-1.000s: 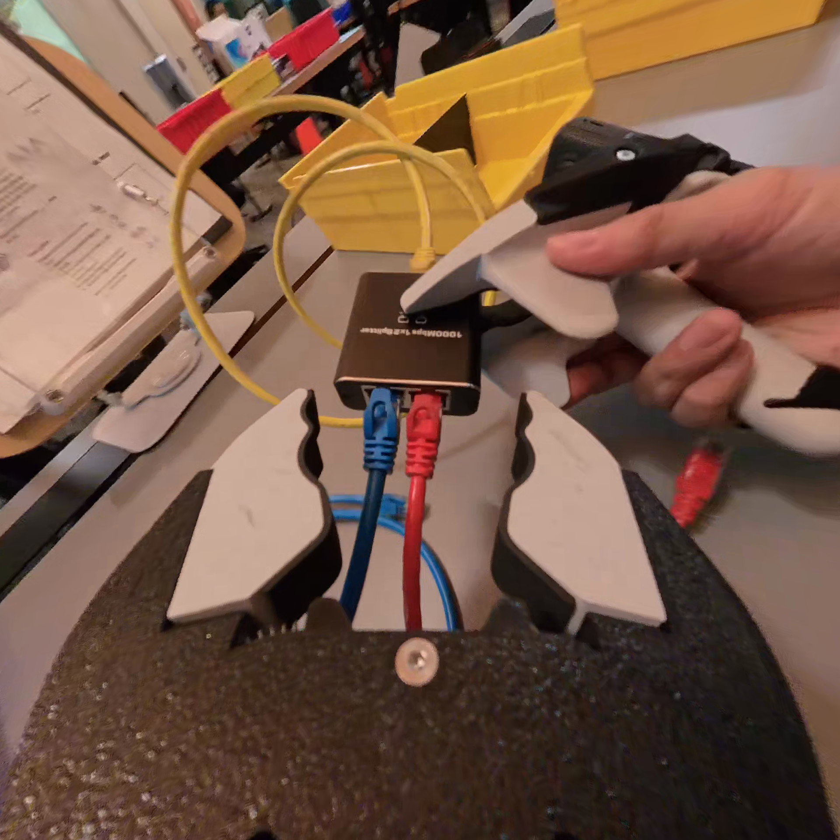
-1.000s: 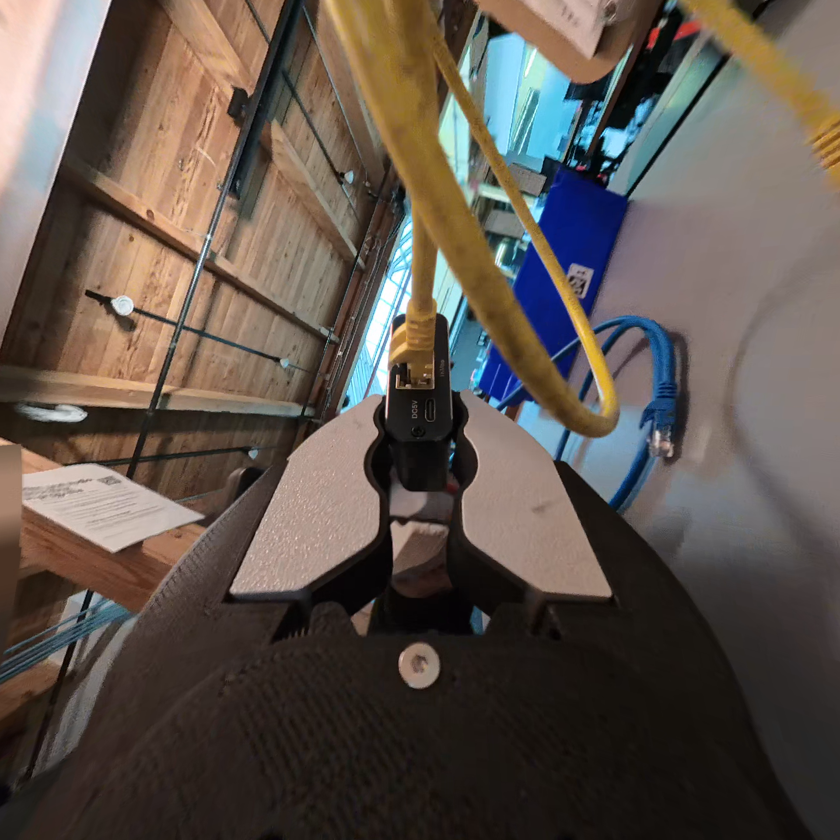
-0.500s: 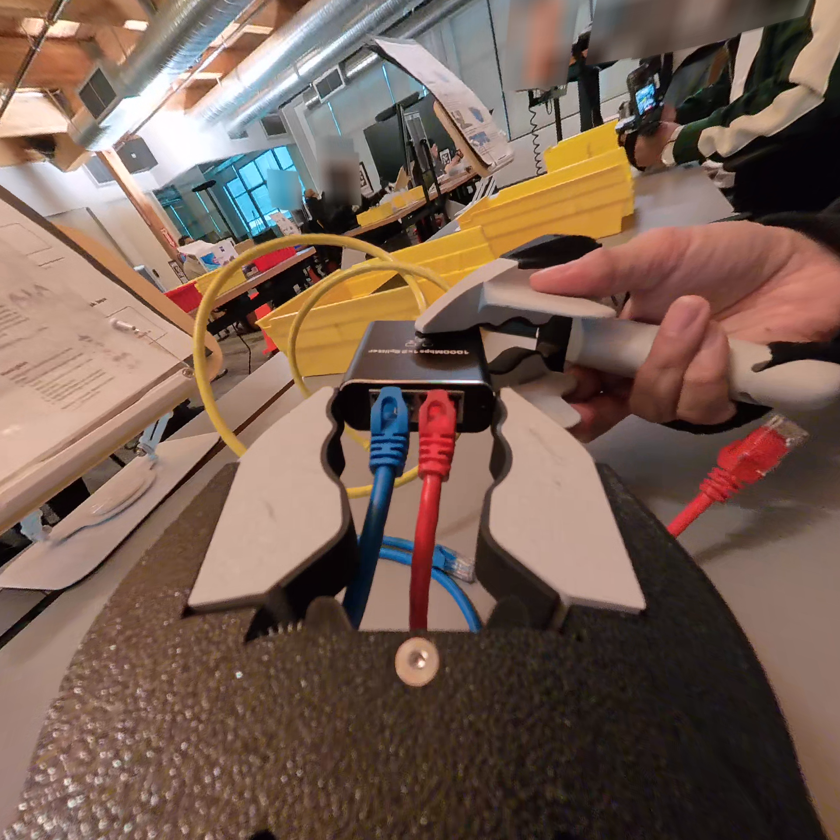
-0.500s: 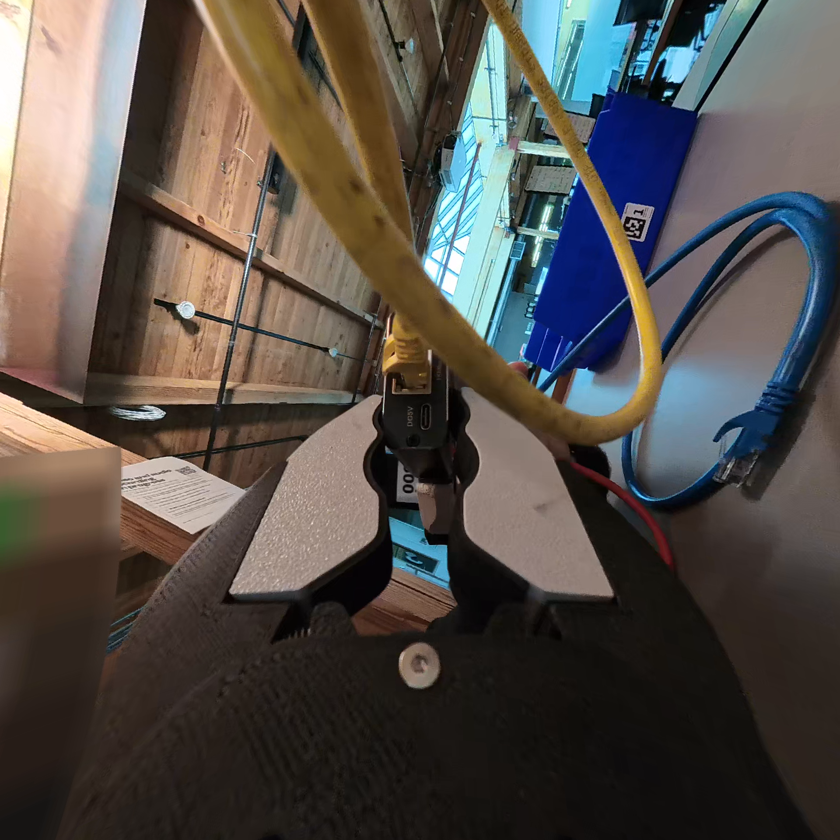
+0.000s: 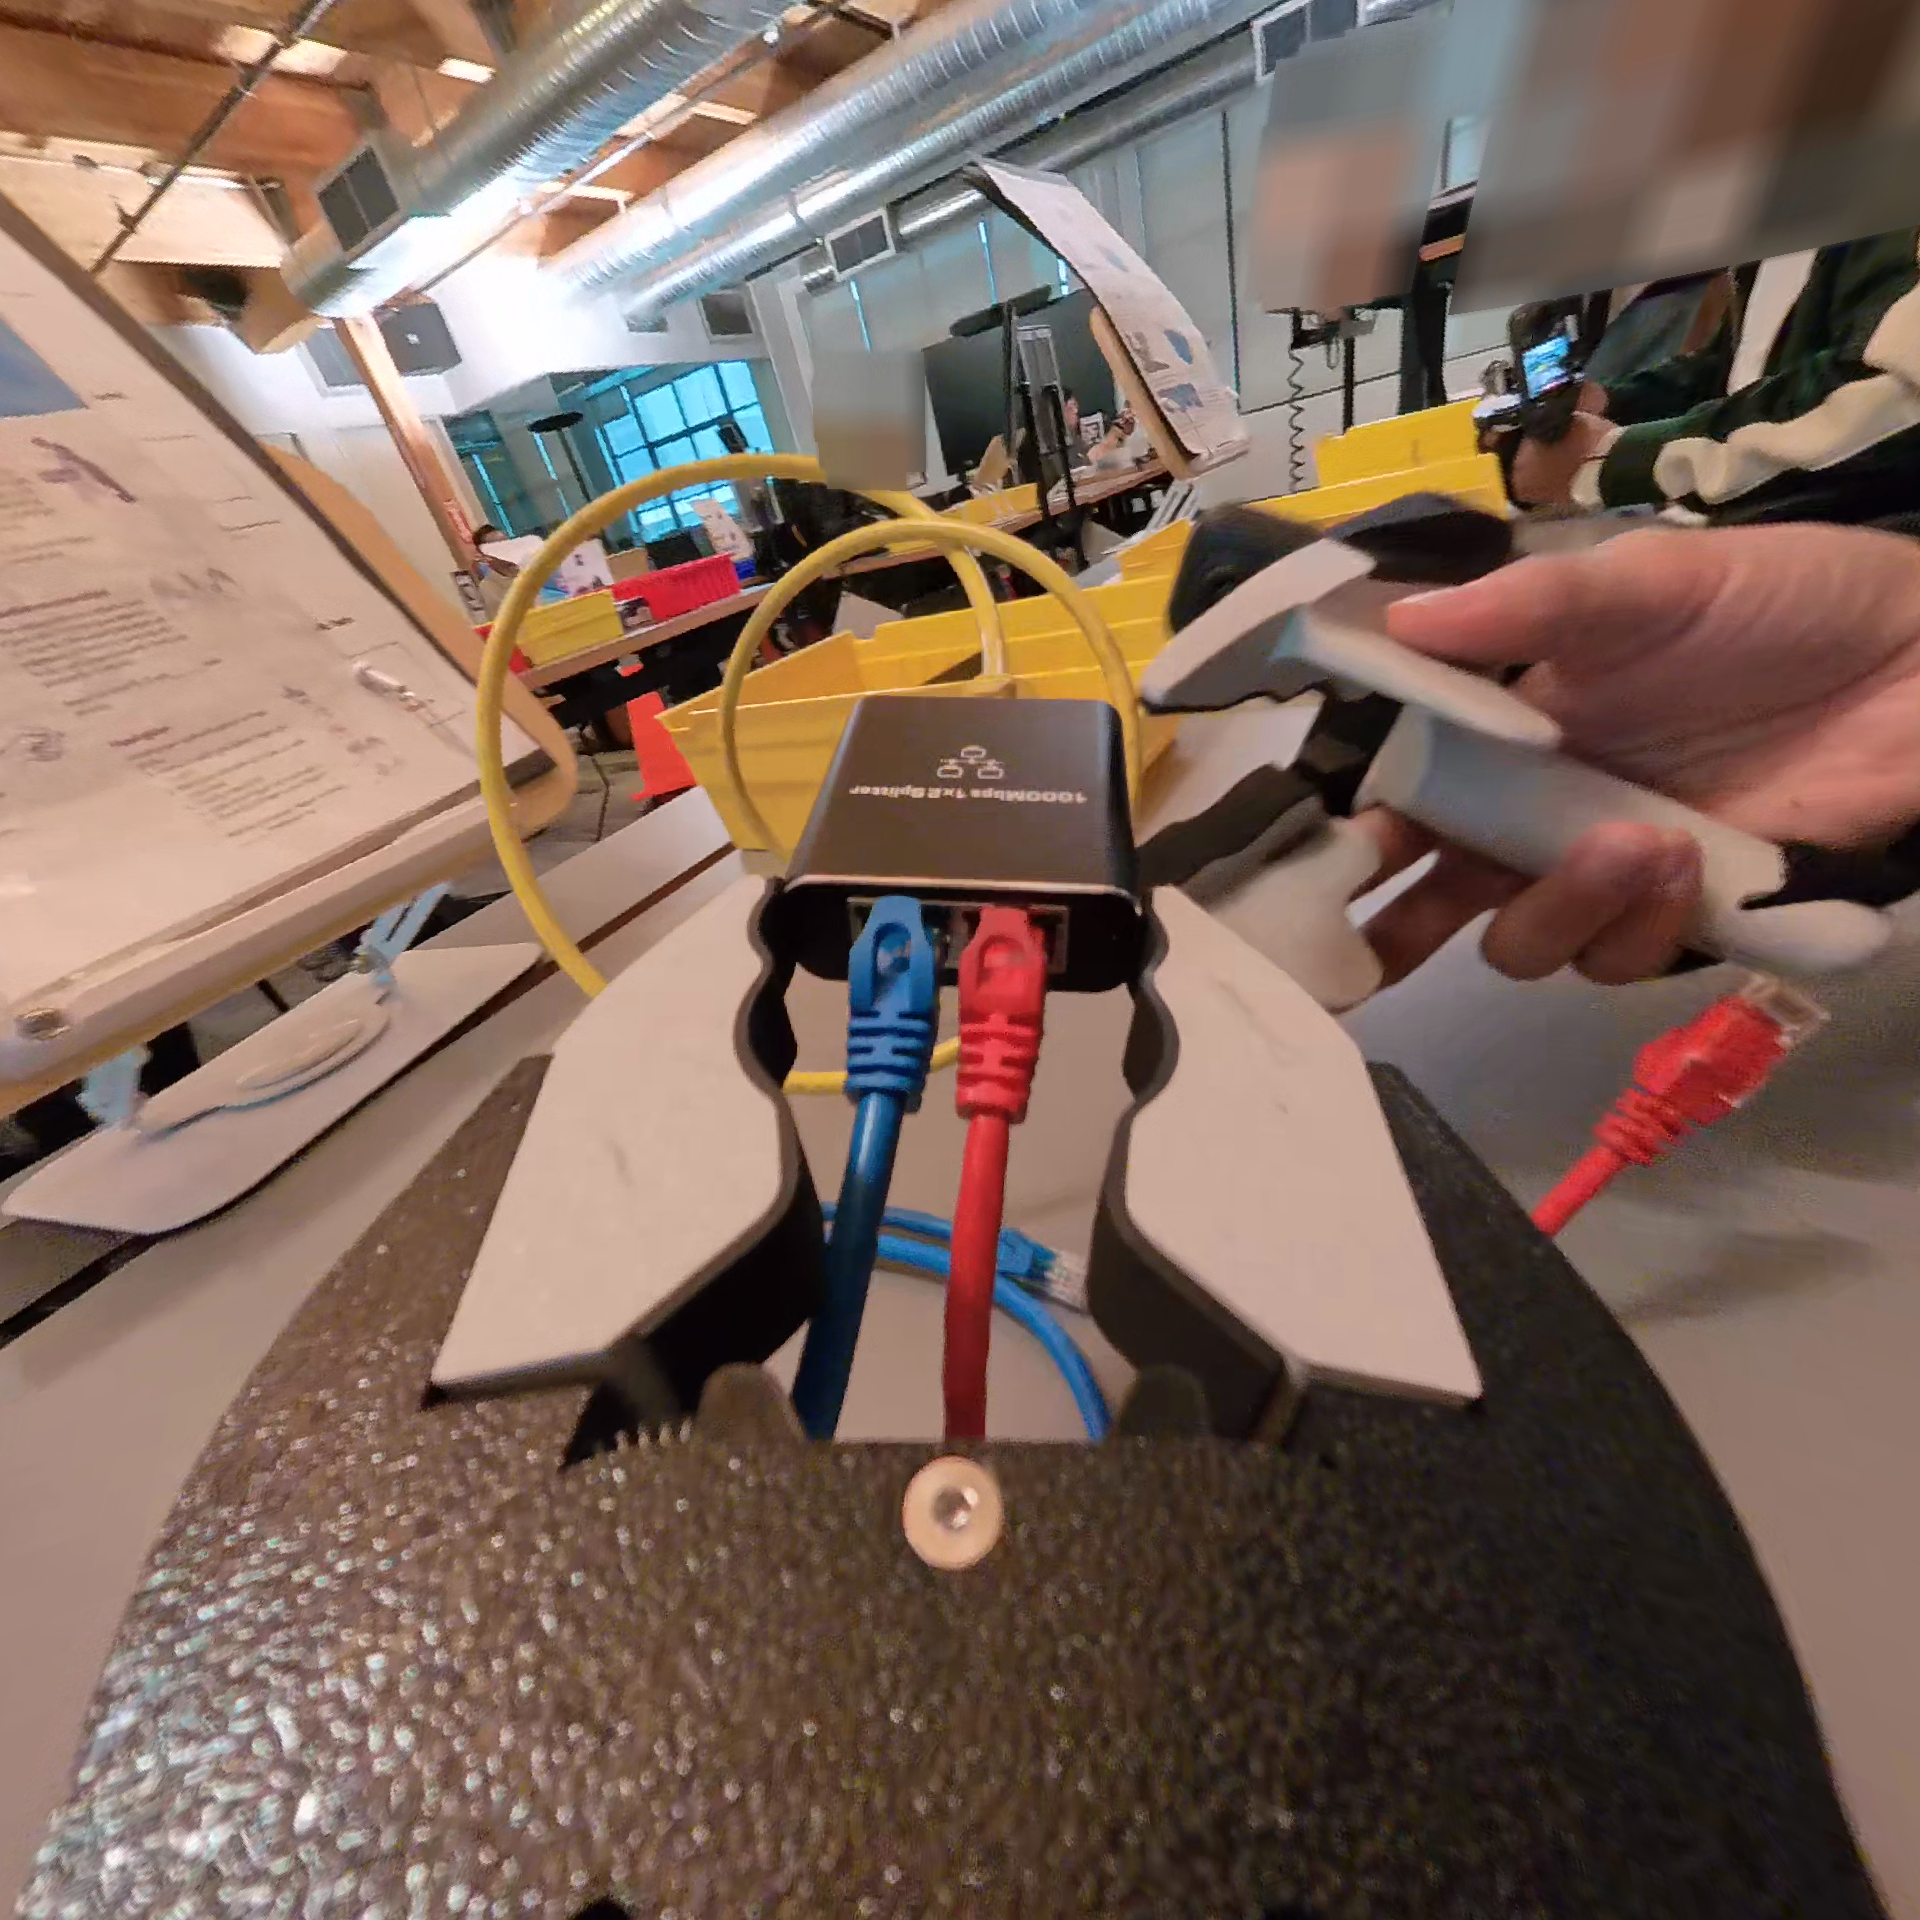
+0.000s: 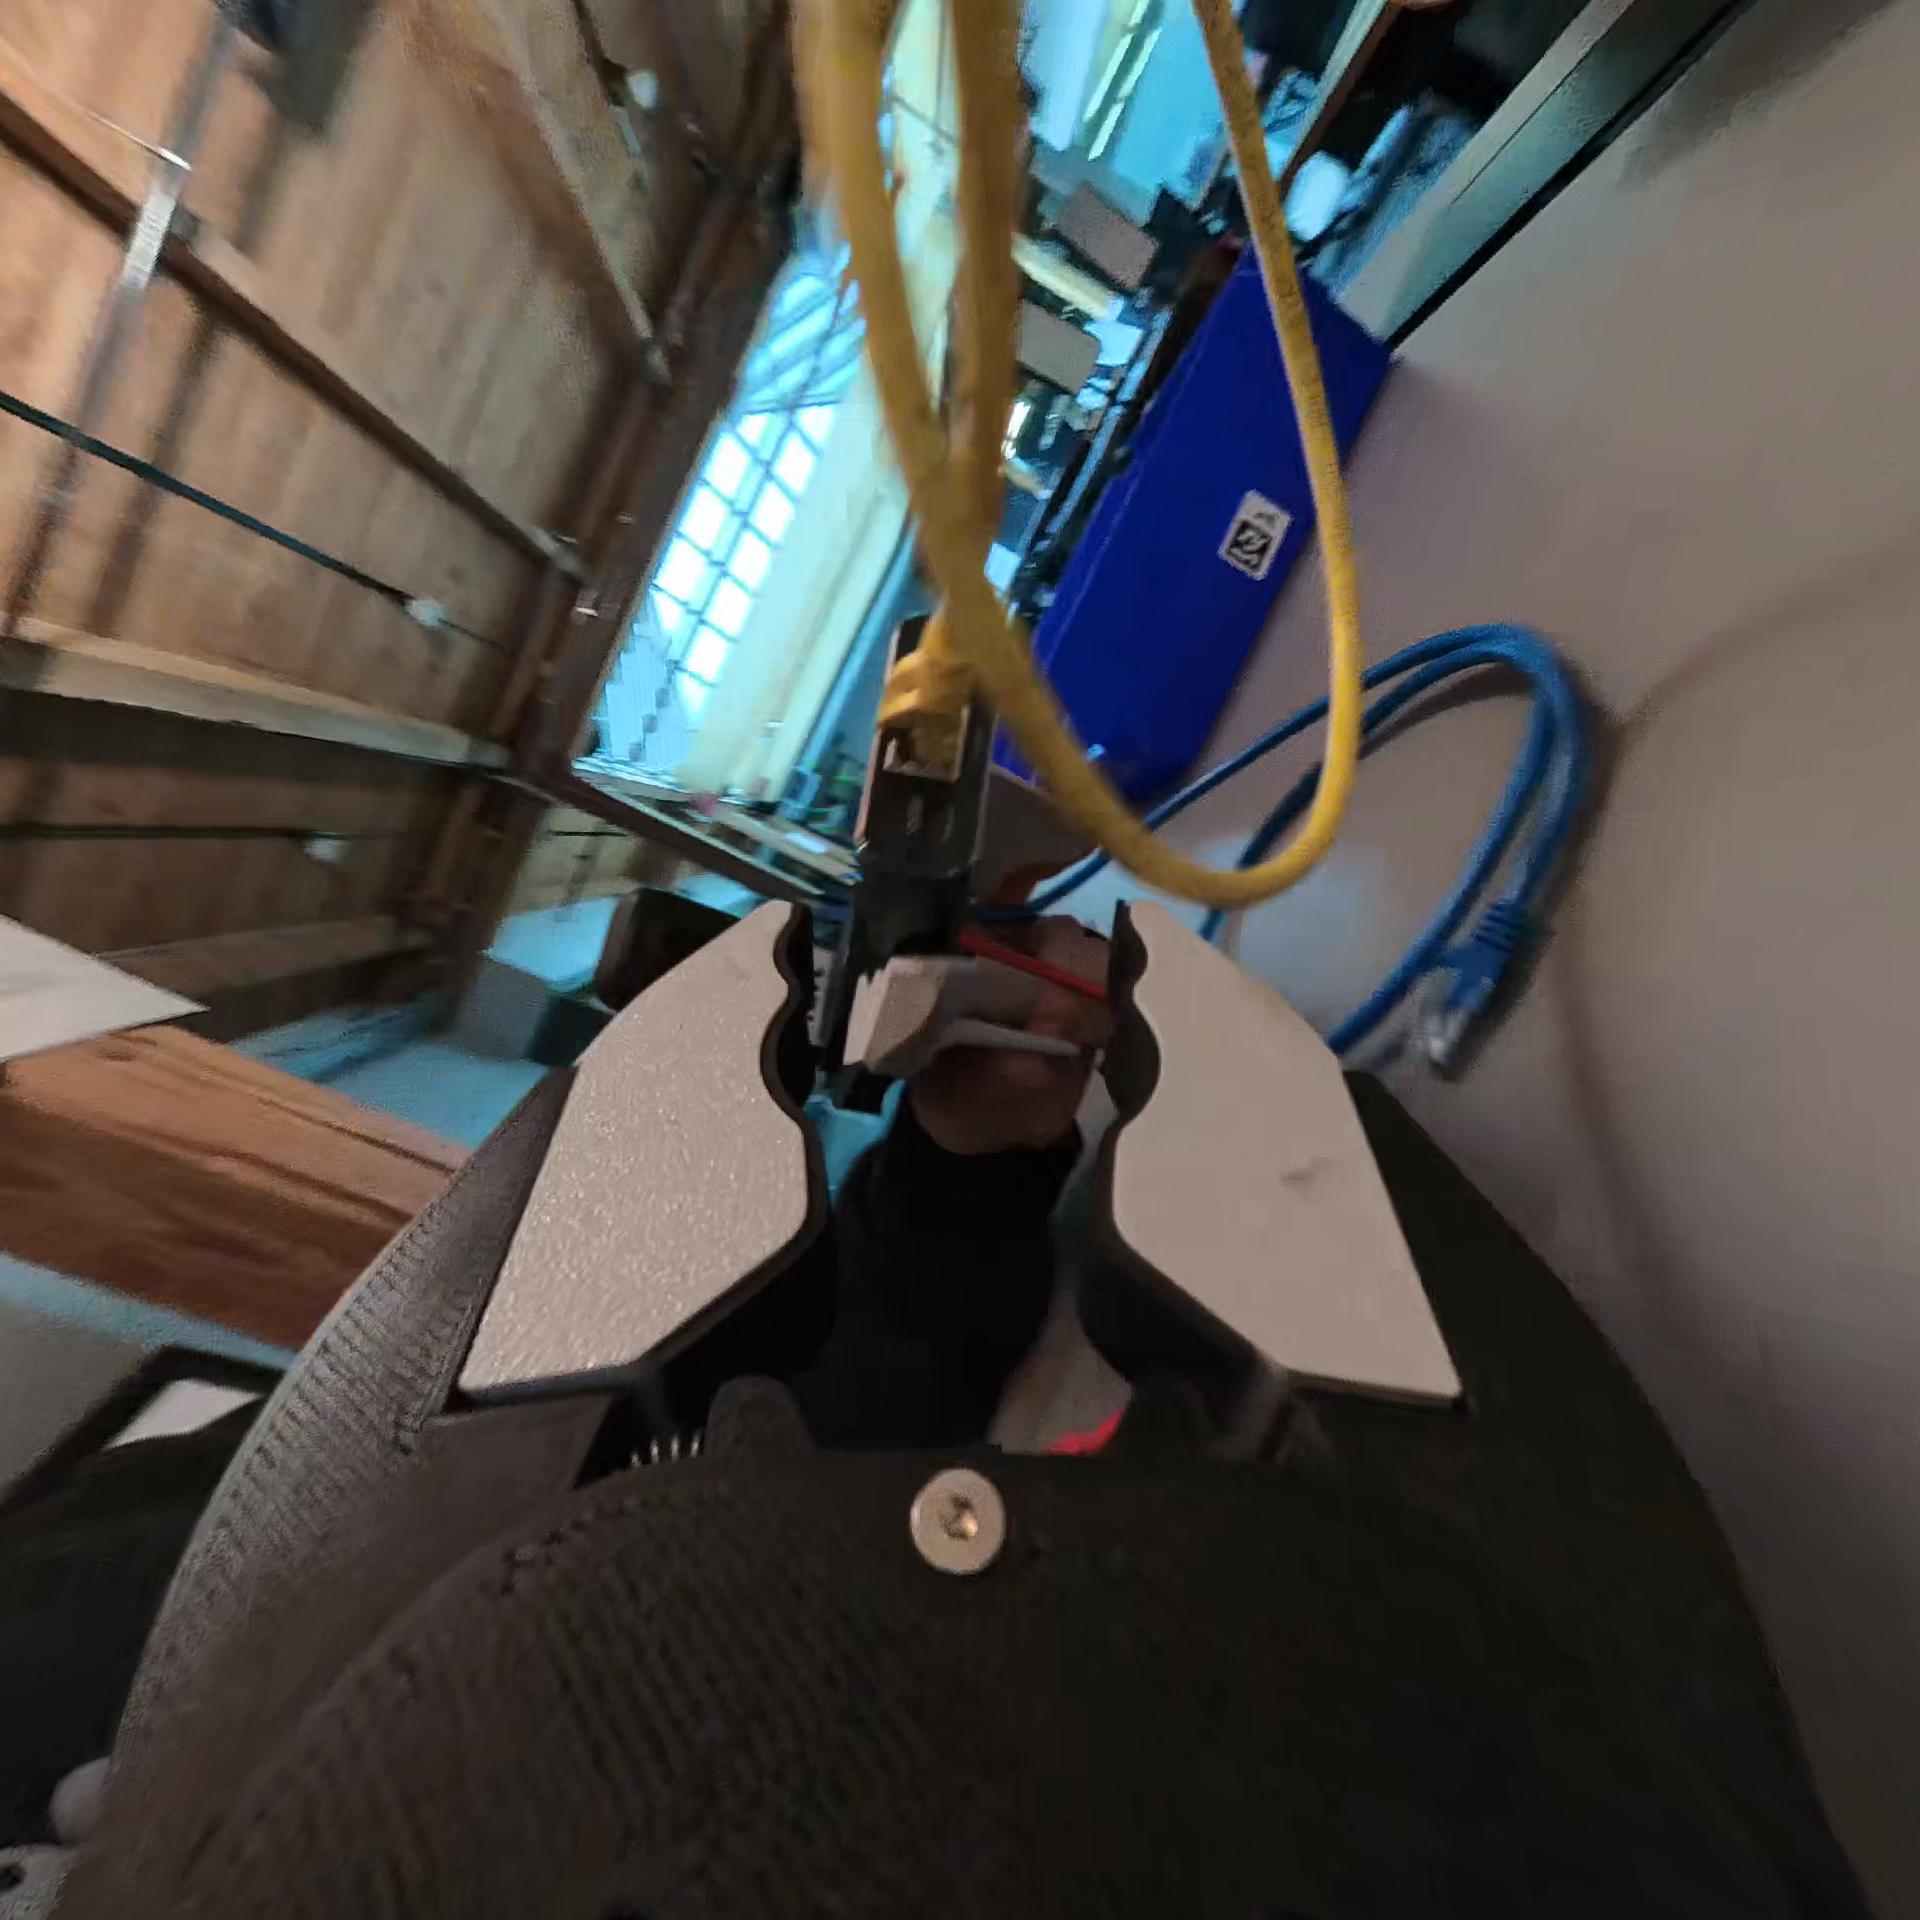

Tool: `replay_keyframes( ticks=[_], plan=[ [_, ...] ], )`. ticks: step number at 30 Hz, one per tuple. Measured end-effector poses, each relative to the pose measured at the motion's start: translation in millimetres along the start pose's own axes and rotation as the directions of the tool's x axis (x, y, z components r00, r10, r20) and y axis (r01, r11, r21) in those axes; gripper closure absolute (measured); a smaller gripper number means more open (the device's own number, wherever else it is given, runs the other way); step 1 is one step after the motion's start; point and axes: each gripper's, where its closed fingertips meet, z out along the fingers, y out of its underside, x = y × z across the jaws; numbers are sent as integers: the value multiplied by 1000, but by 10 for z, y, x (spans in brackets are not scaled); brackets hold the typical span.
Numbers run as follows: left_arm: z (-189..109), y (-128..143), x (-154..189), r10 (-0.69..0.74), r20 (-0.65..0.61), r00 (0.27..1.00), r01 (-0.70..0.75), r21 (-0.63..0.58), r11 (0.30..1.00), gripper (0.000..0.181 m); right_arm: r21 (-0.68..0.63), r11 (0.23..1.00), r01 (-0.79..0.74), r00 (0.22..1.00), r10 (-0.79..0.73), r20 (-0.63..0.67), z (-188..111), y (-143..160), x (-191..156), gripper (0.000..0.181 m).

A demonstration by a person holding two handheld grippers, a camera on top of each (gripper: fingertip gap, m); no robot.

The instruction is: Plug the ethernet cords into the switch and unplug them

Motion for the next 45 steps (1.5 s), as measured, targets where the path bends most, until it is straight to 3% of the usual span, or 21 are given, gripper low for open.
replay_keyframes(
  ticks=[3,5,7,9,12,14,21,30,40,45],
  plan=[
    [-84,79,-114,39,60,997,-36,-52,998,120,-66,987,149,989,-149,4,-43,204,-406,129],
    [-109,183,-194,41,106,993,-29,-113,993,120,-133,931,341,936,-349,-40,-28,359,-568,125],
    [-124,257,-238,22,120,993,-3,-153,988,120,-90,875,475,869,-483,-109,10,303,-560,120],
    [-136,226,-201,8,84,996,2,-127,992,120,-19,907,421,885,-415,-211,22,85,-343,124],
    [-157,132,-89,23,11,1000,-22,-68,997,120,143,981,134,986,-118,-116,27,-203,-168,136],
    [-168,99,-42,38,-12,999,-38,-43,998,120,143,989,38,998,-29,-63,51,-215,-65,142],
    [-166,61,16,63,-35,997,-64,-28,998,120,198,980,-6,997,21,-71,153,-119,21,148],
    [-152,93,-37,48,8,999,-48,-55,997,120,355,924,-143,989,124,76,199,-193,-15,168],
    [-89,154,-27,53,39,998,-49,-105,993,120,413,897,-157,986,168,10,157,-216,161,151],
    [-66,169,1,43,31,999,-39,-115,993,120,408,893,-190,982,180,64,199,-234,137,161]
  ],
)
